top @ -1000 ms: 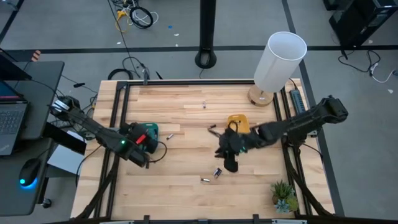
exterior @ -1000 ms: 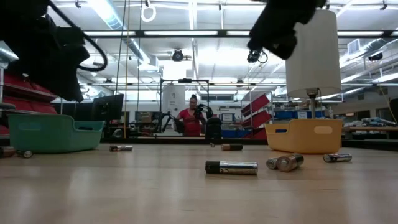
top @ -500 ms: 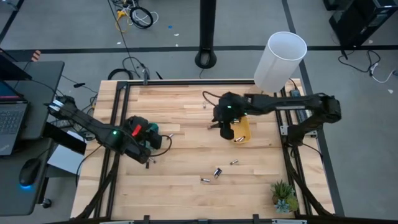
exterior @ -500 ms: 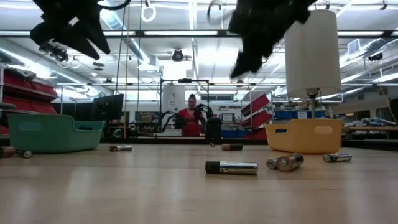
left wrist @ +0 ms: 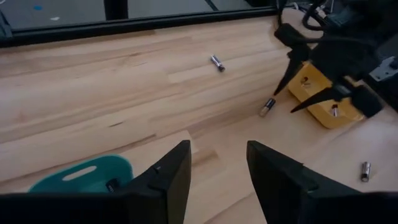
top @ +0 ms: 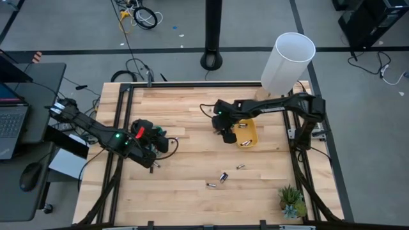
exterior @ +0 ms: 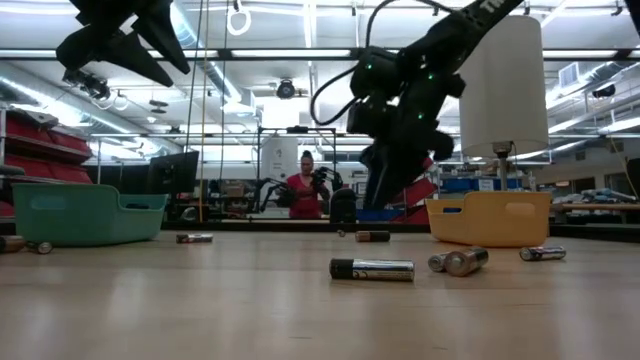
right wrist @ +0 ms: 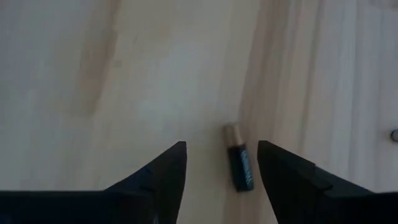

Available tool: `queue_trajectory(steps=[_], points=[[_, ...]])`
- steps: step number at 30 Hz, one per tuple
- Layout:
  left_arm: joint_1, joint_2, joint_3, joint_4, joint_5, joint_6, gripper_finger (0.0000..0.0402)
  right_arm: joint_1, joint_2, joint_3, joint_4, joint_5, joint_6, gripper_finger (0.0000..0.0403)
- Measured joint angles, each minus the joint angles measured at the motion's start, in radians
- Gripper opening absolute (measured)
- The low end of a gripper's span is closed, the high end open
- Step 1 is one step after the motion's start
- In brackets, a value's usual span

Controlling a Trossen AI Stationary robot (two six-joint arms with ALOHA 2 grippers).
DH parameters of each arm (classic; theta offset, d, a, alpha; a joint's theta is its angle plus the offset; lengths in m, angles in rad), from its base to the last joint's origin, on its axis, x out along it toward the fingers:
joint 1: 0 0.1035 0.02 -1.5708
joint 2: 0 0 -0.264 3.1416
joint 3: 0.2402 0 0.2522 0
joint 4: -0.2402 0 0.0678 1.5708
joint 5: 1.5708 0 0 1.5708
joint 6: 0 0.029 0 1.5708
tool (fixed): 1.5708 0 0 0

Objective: Sort batteries
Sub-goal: Put the black battery into the green bin

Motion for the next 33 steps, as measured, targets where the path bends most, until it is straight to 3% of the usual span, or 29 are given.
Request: queue_trajectory(steps=[5,15,22,28,33], points=[[0.0,0.0,0.0,0.016,0.0,0.0,0.0168,-0.012,0.047,0.001,0.086,0.008,-0.003,0.0194],[0.0,0.0,0.0,0.027,0.027,-0.002,0.0168,-0.029,0.155,0.004,0.089,-0.046,-0.047,0.0153],[0.0,0.0,0.0,0.055,0.039,-0.013,0.0168,-0.028,0.169,0.003,0.107,-0.013,-0.12,0.004],[0.001,0.0,0.0,0.053,0.038,-0.004,0.0168,-0.028,0.133,0.008,0.086,-0.012,-0.097,0.004],[0.014,0.0,0.0,0.055,0.001,0.026,0.0168,-0.027,0.017,0.012,0.04,-0.007,-0.071,0.004]])
